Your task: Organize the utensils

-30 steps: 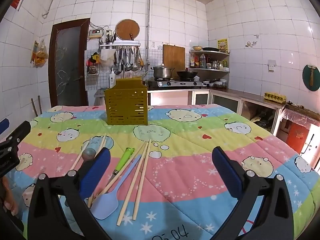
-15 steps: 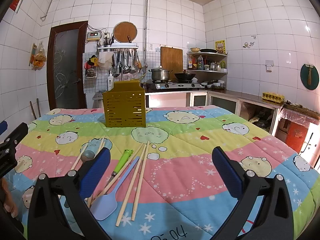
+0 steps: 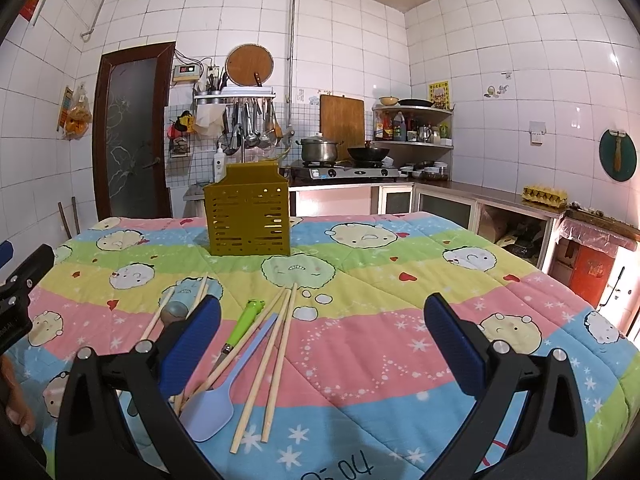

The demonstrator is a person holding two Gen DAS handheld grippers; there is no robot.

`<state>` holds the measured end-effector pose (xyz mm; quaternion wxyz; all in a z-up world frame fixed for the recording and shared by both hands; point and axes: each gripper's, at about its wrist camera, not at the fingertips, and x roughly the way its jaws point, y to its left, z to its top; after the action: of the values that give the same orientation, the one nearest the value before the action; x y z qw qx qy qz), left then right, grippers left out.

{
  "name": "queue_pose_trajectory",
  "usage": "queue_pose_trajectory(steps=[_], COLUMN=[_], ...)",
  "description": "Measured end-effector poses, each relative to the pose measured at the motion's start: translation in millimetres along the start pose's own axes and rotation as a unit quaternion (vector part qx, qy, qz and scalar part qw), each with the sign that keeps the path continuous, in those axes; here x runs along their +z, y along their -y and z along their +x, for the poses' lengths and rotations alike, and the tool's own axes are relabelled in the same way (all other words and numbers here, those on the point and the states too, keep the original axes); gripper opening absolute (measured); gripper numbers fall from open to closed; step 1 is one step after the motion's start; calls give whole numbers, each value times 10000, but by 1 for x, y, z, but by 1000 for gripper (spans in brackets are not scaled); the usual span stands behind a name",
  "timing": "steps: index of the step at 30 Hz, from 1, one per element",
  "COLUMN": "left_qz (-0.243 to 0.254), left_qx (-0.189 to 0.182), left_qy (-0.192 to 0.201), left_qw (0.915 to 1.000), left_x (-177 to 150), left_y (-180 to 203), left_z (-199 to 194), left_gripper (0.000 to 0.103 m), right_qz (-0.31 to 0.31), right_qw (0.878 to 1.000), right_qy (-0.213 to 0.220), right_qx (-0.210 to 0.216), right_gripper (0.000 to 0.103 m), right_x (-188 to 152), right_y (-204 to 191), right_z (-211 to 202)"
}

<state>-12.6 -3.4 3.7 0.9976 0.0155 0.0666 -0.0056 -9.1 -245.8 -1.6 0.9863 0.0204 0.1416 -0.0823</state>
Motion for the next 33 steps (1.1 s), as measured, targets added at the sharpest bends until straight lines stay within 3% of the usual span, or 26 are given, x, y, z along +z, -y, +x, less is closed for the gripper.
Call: queue_pose_trajectory(steps=[33], left_qz=[-25], left_qx=[4], left_qy=[22], left_qw=[10000], left_x=[-2], left_y=[0], left_z=[2], left_gripper=[98], right_qz=[30], right_qw=[10000], right_qy=[32], right_qx=[-32], right_gripper=[99], right_x=[1], right_y=[1], right_z=[1])
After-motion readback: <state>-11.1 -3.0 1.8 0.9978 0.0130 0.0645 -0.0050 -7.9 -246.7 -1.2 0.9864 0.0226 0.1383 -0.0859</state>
